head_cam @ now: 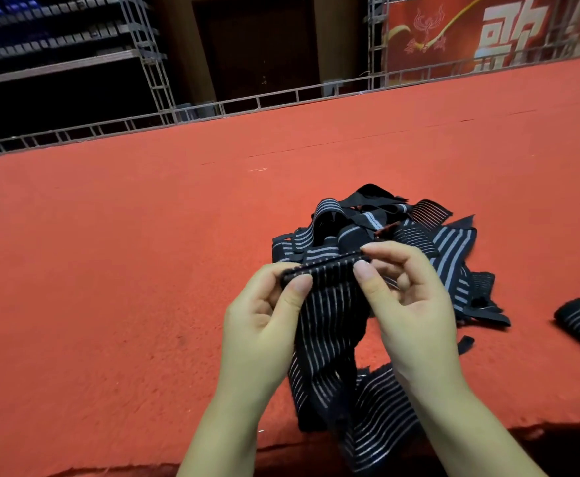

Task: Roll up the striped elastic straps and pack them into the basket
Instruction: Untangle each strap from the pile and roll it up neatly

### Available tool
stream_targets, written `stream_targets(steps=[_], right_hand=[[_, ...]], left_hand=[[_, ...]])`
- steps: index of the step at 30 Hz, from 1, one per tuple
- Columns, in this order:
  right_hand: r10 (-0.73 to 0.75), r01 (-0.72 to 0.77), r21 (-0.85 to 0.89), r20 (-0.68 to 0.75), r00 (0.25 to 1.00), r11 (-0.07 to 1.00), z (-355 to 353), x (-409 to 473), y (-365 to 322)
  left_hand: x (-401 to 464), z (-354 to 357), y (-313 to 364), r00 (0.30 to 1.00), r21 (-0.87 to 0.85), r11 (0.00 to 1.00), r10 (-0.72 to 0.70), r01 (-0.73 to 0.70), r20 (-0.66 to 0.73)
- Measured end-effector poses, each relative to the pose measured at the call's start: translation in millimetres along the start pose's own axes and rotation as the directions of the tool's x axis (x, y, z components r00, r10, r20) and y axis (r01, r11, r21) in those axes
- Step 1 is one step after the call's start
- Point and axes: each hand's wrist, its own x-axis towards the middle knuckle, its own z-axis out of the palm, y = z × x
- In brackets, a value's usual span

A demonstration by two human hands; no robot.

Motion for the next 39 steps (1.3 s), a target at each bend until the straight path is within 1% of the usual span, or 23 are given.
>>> stream_targets(steps=[3, 6, 8, 10, 12, 13, 15, 16, 17, 19, 21, 23, 25, 29, 33, 37, 39], right_hand=[[-0.030, 0.028, 0.082, 0.024, 0.999, 0.996, -2.7, 3.0, -9.3], [-0.065, 0.059, 0.083, 0.068, 0.996, 0.995, -3.4, 3.6, -13.3], [-0.044, 0.033, 0.092, 0.127, 0.991, 0.995, -4.1, 3.6, -17.7], [0.010, -0.011, 0.002, 0.233, 0.973, 1.000, -6.3, 7.4, -22.3], [0.080, -0.044, -0.116, 0.322, 0.943, 0.992, -8.3, 13.8, -25.2], [0.097, -0.058, -0.127, 0.331, 0.939, 0.990, -8.2, 17.2, -25.1], [0.066, -0.040, -0.092, 0.302, 0.951, 0.995, -2.7, 24.8, -24.3], [0.037, -0.019, -0.071, 0.267, 0.963, 0.997, 1.8, 29.1, -23.3], [0.021, -0.013, -0.036, 0.223, 0.975, 0.999, 6.2, 34.5, -22.6], [0.035, -0.044, 0.058, 0.141, 0.989, 0.997, 13.7, 49.2, -22.0], [0.062, -0.071, 0.102, 0.090, 0.994, 0.992, 19.7, 67.5, -23.8], [0.044, -0.051, 0.091, 0.084, 0.996, 0.994, 26.0, 85.2, -29.9], [0.024, -0.034, 0.117, 0.084, 0.996, 0.993, 33.4, 100.7, -39.1], [0.043, -0.063, 0.254, 0.084, 0.996, 0.965, 47.4, 131.9, -60.8], [0.056, -0.078, 0.355, 0.072, 0.996, 0.932, 53.0, 157.5, -75.2], [0.123, -0.155, 0.437, 0.102, 0.987, 0.886, 54.1, 165.2, -78.7], [0.150, -0.178, 0.421, 0.098, 0.984, 0.889, 52.1, 166.3, -74.7]], left_hand=[[1.2, -1.1, 2.9, 1.000, 0.003, 1.000, 0.026, -0.026, 0.002], [2.6, -2.7, 2.9, 0.999, -0.005, 0.999, 0.034, -0.034, 0.004], [3.0, -4.4, 3.1, 0.999, -0.005, 0.999, 0.038, -0.038, 0.027], [2.9, -4.1, 4.1, 0.997, -0.012, 0.999, 0.045, -0.045, 0.060], [4.6, -1.3, 4.0, 0.999, -0.044, 0.999, 0.027, -0.026, 0.030], [6.5, 0.5, 4.0, 1.000, -0.064, 0.998, 0.006, -0.006, 0.005], [11.1, 4.3, 1.7, 0.999, -0.121, 0.991, -0.055, 0.054, -0.003], [13.3, 6.0, -1.1, 0.995, -0.145, 0.985, -0.091, 0.094, 0.028], [14.9, 7.9, -4.0, 0.990, -0.141, 0.981, -0.120, 0.129, 0.073], [16.5, 11.9, -10.5, 0.979, -0.061, 0.984, -0.158, 0.167, 0.131], [19.2, 13.6, -13.0, 0.972, -0.046, 0.977, -0.200, 0.207, 0.123], [25.4, 13.2, -12.9, 0.974, -0.038, 0.976, -0.209, 0.213, 0.088], [34.6, 10.9, -12.8, 0.976, -0.008, 0.978, -0.208, 0.208, 0.059], [51.6, 11.2, -7.9, 0.971, 0.013, 0.973, -0.229, 0.229, 0.064], [54.9, 12.0, -9.4, 0.977, 0.031, 0.979, -0.204, 0.203, 0.054], [49.2, 13.7, -14.6, 0.966, 0.038, 0.967, -0.253, 0.251, 0.050], [45.6, 11.7, -18.0, 0.964, 0.031, 0.965, -0.263, 0.262, 0.037]])
